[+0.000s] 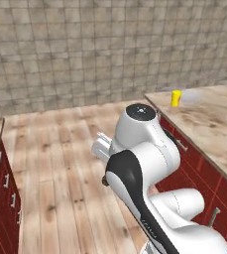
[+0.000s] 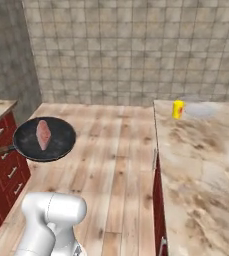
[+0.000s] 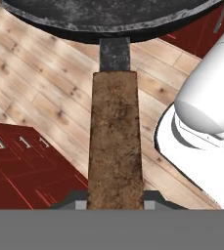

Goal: Pick up the pan with the steak in it and place it on the dining table. Then place the steak on the plate.

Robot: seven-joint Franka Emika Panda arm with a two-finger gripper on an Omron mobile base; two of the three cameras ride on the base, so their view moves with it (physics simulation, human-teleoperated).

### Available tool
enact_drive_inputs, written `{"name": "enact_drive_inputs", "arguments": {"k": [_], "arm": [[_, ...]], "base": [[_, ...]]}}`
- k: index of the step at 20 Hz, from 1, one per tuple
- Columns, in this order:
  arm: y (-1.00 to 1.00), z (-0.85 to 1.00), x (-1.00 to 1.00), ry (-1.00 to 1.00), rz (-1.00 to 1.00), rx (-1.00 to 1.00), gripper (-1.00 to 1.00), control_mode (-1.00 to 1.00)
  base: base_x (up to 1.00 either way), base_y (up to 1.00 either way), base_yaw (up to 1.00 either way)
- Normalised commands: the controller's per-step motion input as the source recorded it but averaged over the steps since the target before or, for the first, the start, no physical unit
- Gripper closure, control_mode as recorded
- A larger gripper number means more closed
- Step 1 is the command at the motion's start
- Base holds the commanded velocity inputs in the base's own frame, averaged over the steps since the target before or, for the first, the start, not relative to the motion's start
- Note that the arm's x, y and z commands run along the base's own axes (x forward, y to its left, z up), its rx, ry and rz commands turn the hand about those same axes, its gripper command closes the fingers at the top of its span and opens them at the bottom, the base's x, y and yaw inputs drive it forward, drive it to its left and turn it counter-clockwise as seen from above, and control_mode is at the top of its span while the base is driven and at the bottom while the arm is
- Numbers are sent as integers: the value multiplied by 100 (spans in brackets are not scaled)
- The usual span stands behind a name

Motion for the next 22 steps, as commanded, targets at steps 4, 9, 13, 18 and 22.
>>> {"name": "enact_drive_inputs", "arguments": {"k": [4,9,13,18,22], "arm": [[0,0,0,0,0,0,100,100],[0,0,0,0,0,0,100,100],[0,0,0,0,0,0,100,100],[0,0,0,0,0,0,100,100],[0,0,0,0,0,0,100,100]], "base": [[100,43,0],[100,41,0],[100,38,-1],[100,35,-1],[100,34,-2]]}}
